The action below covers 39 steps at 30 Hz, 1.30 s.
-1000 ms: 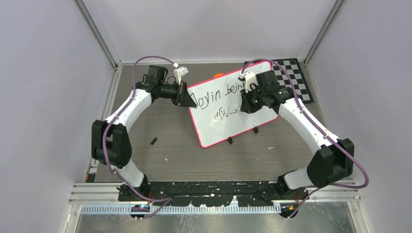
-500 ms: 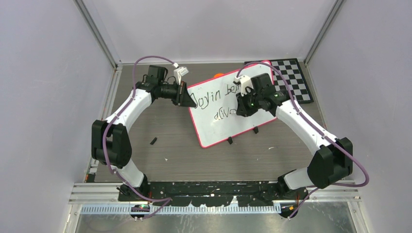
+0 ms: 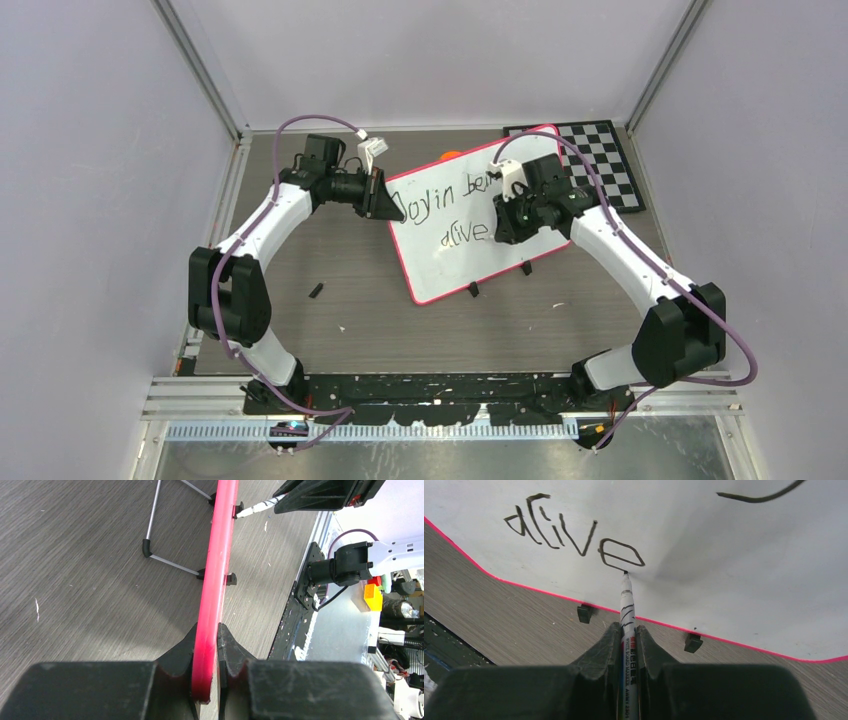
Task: Write a sentence on the whiteboard
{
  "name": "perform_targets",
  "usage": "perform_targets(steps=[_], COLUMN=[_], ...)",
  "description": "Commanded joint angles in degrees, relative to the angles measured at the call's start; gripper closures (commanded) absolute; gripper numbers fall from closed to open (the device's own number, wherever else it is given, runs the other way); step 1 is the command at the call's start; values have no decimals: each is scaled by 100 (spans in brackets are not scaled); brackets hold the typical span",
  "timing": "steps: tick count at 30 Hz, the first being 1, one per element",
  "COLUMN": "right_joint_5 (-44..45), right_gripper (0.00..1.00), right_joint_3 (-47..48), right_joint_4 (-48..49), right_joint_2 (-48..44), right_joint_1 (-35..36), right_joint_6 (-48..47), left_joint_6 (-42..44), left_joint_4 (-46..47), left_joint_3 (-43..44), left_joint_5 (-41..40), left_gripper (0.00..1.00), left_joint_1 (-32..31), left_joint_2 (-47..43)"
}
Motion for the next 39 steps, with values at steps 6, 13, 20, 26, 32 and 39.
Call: perform_targets(steps=[6,13,20,26,32,39], right_joint_5=[-120,-222,113,221,36,-730], right_gripper=[100,100,100,100,100,100], right_joint_3=[288,309,317,172,440,1041], right_joint_4=[-104,-130,32,233,24,-530], right_joint_2=[-340,-427,-123,58,-125,-533], right_joint_1=[-162,-397,-409,-407,-409,-408], right_joint_6=[-262,-272,-317,-311,-214,-54], left_joint_6=[302,305,313,338,330,407], left_joint_4=[122,121,130,125,120,-70], left_joint_3=[-1,10,-2,-21,-7,211], left_joint_5=[-400,-389,-398,-432,-459,-695], left_gripper=[100,100,100,100,100,52], left_joint_1=[-9,-9,-11,-11,-17,-18], left_joint_2=[-157,-160,-178,-170,-191,-559])
